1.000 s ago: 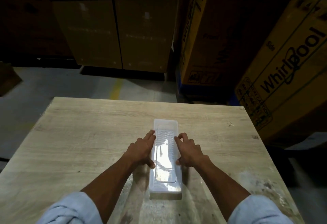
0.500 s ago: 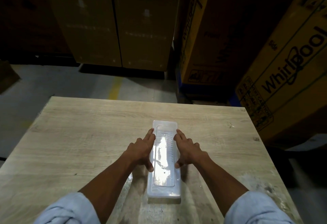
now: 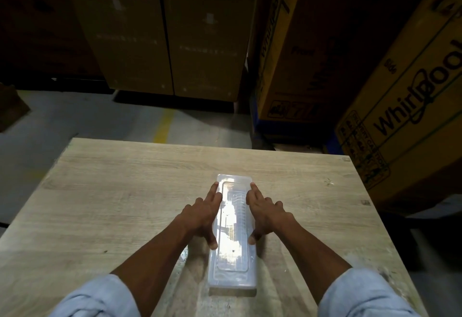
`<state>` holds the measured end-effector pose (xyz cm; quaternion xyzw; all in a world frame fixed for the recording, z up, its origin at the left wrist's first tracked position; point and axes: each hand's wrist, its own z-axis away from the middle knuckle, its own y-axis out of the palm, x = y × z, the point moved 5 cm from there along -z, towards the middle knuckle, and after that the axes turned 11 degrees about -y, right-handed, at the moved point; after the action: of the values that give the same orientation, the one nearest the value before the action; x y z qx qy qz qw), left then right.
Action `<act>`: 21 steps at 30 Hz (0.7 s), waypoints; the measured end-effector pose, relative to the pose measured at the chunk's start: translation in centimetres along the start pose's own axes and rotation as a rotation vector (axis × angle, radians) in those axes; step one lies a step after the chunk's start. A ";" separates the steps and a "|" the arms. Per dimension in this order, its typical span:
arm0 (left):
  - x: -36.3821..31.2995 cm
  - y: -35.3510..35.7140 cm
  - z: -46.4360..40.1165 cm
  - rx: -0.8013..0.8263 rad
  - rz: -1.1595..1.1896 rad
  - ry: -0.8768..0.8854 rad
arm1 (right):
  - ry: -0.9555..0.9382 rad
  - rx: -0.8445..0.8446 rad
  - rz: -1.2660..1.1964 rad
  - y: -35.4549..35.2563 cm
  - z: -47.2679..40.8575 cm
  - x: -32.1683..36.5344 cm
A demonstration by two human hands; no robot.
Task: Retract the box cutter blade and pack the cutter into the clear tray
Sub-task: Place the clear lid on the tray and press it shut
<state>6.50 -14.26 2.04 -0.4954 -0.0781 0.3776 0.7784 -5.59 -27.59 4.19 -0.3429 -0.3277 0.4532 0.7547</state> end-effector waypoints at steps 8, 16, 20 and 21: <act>-0.2 -0.4 -0.1 0.040 0.083 0.053 | -0.025 0.007 -0.067 -0.9 1.0 0.4; 0.0 -0.7 0.2 0.068 0.171 0.099 | -0.014 -0.007 -0.088 -1.1 0.9 0.5; 0.4 -0.9 -0.1 0.045 0.228 0.069 | 0.026 0.002 -0.038 -1.0 0.6 0.4; 0.6 -0.8 -0.1 0.039 0.233 0.058 | 0.037 -0.004 -0.021 -1.0 0.3 0.4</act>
<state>7.38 -14.15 2.48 -0.4964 0.0100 0.4523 0.7409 -5.25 -27.52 5.21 -0.3494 -0.3182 0.4383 0.7646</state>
